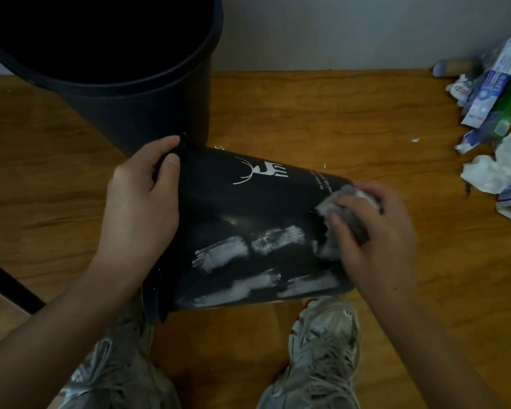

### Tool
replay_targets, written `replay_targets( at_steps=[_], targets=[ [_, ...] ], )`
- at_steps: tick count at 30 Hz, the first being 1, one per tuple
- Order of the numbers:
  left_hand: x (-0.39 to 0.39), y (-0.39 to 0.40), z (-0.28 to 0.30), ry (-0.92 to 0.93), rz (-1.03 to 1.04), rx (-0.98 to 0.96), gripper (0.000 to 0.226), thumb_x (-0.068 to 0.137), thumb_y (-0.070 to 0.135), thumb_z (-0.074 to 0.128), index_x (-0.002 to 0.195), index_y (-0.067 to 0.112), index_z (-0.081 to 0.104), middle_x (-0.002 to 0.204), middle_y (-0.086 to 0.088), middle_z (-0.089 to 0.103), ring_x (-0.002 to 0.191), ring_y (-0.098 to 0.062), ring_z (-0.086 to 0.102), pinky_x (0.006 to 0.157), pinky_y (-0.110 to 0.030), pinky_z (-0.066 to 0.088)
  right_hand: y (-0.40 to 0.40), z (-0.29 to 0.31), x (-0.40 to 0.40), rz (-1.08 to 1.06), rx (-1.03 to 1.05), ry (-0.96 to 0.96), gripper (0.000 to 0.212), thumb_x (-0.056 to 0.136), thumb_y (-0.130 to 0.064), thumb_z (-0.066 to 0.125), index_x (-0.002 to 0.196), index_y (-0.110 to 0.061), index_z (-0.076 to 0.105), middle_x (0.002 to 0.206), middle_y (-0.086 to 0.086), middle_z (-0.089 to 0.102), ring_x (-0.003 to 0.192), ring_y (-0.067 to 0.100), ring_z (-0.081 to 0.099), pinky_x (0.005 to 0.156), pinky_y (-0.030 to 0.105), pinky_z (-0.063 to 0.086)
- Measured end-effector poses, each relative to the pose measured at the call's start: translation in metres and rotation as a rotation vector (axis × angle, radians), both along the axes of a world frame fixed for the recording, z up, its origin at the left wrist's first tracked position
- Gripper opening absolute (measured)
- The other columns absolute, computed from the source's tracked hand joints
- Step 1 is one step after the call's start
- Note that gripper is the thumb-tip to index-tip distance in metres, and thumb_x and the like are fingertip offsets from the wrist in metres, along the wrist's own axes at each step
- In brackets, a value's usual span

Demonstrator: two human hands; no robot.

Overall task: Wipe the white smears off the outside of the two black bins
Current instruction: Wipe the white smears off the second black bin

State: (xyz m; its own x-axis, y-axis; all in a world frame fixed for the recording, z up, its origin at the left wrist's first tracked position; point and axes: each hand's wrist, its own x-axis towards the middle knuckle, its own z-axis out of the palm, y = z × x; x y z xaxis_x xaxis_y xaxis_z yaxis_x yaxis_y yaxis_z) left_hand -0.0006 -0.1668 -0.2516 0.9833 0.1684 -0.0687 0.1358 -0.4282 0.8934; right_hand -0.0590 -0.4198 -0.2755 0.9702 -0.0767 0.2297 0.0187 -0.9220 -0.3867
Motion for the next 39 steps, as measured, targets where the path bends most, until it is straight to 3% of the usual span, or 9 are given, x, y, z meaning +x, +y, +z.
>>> replay_targets(
  at_steps=[5,9,13,16,20,23,31,35,39],
  targets=[
    [-0.002,0.002,0.0,-0.012,0.021,0.016,0.036,0.1,0.031,0.044,0.135,0.023,0.052,0.105,0.015,0.062,0.093,0.01,0.057,0.073,-0.006,0.043,-0.013,-0.005,0.006,-0.046,0.007,-0.027,0.022,0.091,-0.023,0.061,0.106,-0.009,0.069,0.121,0.016,0.056,0.109,0.03,0.053,0.081,0.032,0.042],
    [-0.025,-0.004,0.001,-0.02,-0.05,0.034,0.043,0.101,0.024,0.043,0.143,0.024,0.039,0.098,0.046,0.048,0.093,0.031,0.045,0.073,0.007,0.035,-0.013,-0.005,0.033,-0.073,0.038,-0.011,0.019,0.091,-0.024,0.062,0.105,-0.013,0.069,0.12,0.013,0.056,0.106,0.027,0.054,0.08,0.029,0.037],
    [-0.023,-0.002,-0.002,-0.04,-0.033,0.047,0.041,0.102,0.017,0.04,0.143,0.016,0.042,0.117,0.026,0.052,0.099,0.031,0.043,0.08,0.007,0.033,-0.018,-0.005,0.047,-0.036,0.028,0.03,0.021,0.09,-0.026,0.061,0.106,-0.015,0.069,0.12,0.011,0.056,0.105,0.028,0.055,0.082,0.029,0.037],
    [-0.02,0.001,-0.002,-0.045,0.003,0.085,0.038,0.102,0.015,0.041,0.14,0.016,0.047,0.101,0.029,0.051,0.087,0.03,0.048,0.072,0.007,0.035,-0.011,-0.004,0.041,0.015,0.073,0.029,0.02,0.09,-0.026,0.061,0.105,-0.016,0.07,0.119,0.008,0.056,0.107,0.024,0.054,0.083,0.029,0.04],
    [-0.024,0.009,0.0,-0.049,0.025,0.139,0.036,0.102,0.016,0.041,0.137,0.017,0.05,0.093,0.031,0.047,0.079,0.031,0.048,0.066,0.008,0.035,0.012,-0.003,0.012,0.16,0.063,-0.052,0.021,0.091,-0.025,0.06,0.103,-0.01,0.07,0.119,0.013,0.056,0.108,0.014,0.046,0.087,0.012,0.032],
    [-0.024,0.015,0.0,-0.033,0.038,0.147,0.035,0.101,0.016,0.042,0.135,0.018,0.052,0.092,0.03,0.048,0.077,0.029,0.049,0.064,0.006,0.036,0.013,-0.005,-0.012,0.282,0.025,-0.095,0.02,0.092,-0.02,0.061,0.1,-0.006,0.073,0.119,0.018,0.057,0.109,0.025,0.052,0.091,0.02,0.035],
    [-0.023,0.016,-0.002,-0.021,0.023,0.159,0.036,0.102,0.017,0.043,0.136,0.019,0.051,0.087,0.025,0.052,0.068,0.026,0.049,0.063,0.005,0.037,0.026,-0.004,0.013,0.155,0.074,-0.083,0.02,0.089,-0.02,0.061,0.1,-0.008,0.071,0.119,0.015,0.056,0.108,0.024,0.051,0.09,0.009,0.03],
    [-0.017,0.016,0.0,0.006,0.019,0.13,0.036,0.102,0.018,0.042,0.137,0.022,0.05,0.078,0.026,0.048,0.063,0.023,0.049,0.059,0.004,0.038,0.022,-0.011,-0.013,0.258,0.054,-0.161,0.019,0.091,-0.017,0.061,0.096,-0.004,0.074,0.118,0.02,0.057,0.113,0.02,0.045,0.099,0.015,0.029],
    [-0.017,0.016,0.0,-0.003,0.004,0.15,0.037,0.101,0.019,0.042,0.137,0.023,0.05,0.075,0.025,0.045,0.06,0.022,0.048,0.059,0.003,0.037,0.016,-0.01,0.0,0.164,0.093,-0.141,0.019,0.09,-0.017,0.061,0.098,-0.005,0.073,0.119,0.019,0.056,0.109,0.019,0.046,0.095,0.012,0.03]
  ],
)
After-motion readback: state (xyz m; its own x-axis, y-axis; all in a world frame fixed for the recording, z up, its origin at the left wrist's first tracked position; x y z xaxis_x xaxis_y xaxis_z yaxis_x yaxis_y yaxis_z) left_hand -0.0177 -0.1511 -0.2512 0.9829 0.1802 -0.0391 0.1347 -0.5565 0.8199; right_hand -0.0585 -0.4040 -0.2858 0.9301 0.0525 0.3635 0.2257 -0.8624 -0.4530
